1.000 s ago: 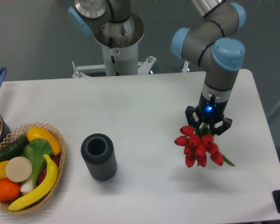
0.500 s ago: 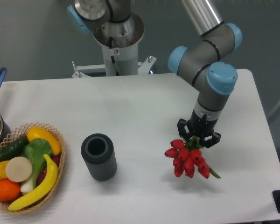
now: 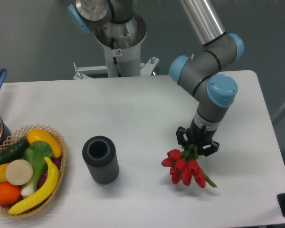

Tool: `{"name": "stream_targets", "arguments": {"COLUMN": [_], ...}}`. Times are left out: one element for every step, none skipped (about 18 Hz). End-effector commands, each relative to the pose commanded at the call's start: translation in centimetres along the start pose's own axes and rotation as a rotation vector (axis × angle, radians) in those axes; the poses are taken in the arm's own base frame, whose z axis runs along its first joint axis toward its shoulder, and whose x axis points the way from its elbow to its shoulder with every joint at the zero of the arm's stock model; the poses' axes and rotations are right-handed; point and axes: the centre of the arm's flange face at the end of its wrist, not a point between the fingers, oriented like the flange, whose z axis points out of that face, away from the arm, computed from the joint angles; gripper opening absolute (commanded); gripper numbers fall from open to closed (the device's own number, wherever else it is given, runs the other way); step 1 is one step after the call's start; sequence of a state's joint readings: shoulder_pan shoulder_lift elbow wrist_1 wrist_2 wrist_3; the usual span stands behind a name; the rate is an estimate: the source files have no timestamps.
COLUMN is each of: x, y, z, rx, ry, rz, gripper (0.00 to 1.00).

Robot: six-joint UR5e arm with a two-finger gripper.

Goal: Place the flowers on the table
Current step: 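Lower the tulip bouquet toward the table beside the grey cylinder, then open the gripper to release the tulips onto the table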

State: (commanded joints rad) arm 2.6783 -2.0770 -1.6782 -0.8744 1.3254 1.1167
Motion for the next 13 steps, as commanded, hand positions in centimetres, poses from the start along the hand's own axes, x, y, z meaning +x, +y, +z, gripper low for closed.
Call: {"name": "stream_targets", "arguments": {"x": [0.0,0.0,0.0,0.0,0.1,0.3,0.5,0.6,0.7,0.7,0.9,1.2,1.3], "y": [0.0,0.0,-0.1,-0.1,-0.2,0.0,0.0,0.0,0.1,0.1,0.0,0.1,0.1], "z": [0.0,0.0,-0.2,-0.3,-0.4,-0.4,-0.4,-0.7,-0.9,-1.2,-2.2,-3.1,-4.5], "rx": [0.000,0.000,0.003,0.003,0.003,0.003,0.003,0.004,0.004,0.005,0.012,0.015,0.022], "ry": [0.000,0.000,-0.003,-0.005,-0.006,-0.003,-0.002,-0.004,-0.008,-0.011,-0.025,-0.035,-0.056], "rz": [0.002,0.002,0.003,-0.002,-0.001,-0.008,-0.007,-0.006,-0.005,-0.006,-0.004,-0.003,-0.004], "gripper": [0.52,0.64,0.94,1.00,1.00,1.00,1.00,1.00,1.00,1.00,1.00,1.00,1.00]}}
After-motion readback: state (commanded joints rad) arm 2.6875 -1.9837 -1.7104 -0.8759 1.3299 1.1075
